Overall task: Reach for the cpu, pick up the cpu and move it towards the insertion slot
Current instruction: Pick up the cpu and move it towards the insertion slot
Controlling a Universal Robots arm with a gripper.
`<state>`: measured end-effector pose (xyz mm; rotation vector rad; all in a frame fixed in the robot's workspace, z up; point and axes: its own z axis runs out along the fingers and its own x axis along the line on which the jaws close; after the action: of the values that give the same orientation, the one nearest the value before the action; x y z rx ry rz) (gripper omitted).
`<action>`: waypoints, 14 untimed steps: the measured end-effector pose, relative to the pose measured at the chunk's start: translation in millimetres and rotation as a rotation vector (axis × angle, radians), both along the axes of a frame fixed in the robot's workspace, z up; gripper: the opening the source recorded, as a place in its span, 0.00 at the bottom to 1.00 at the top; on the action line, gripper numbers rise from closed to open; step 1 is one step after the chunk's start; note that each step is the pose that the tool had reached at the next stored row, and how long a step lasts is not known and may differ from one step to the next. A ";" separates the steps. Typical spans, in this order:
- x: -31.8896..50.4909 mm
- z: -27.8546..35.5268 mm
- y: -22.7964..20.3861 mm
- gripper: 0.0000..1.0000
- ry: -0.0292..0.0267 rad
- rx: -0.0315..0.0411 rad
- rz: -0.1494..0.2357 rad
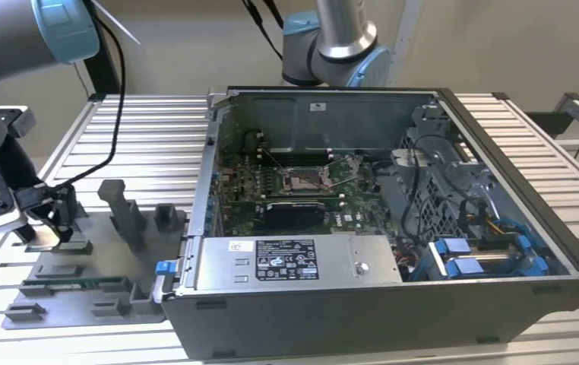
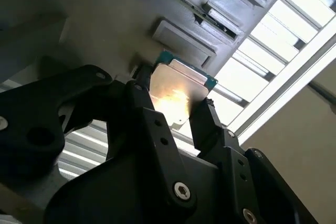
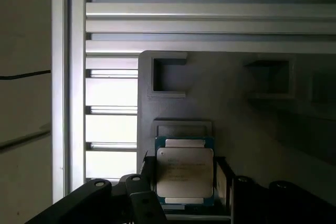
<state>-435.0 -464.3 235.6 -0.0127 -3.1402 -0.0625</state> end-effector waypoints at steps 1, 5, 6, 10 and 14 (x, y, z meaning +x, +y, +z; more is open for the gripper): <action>0.0 1.2 0.0 0.00 0.0001 0.0000 0.000; 0.0 5.9 0.0 0.00 0.0000 0.0000 0.000; 0.0 7.0 0.0 0.00 0.0000 0.0000 0.000; 0.0 11.6 0.0 0.00 0.0000 0.0000 0.000; 0.0 16.9 0.0 0.00 0.0002 -0.0001 0.000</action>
<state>-435.1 -464.3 252.5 -0.0126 -3.1401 -0.0624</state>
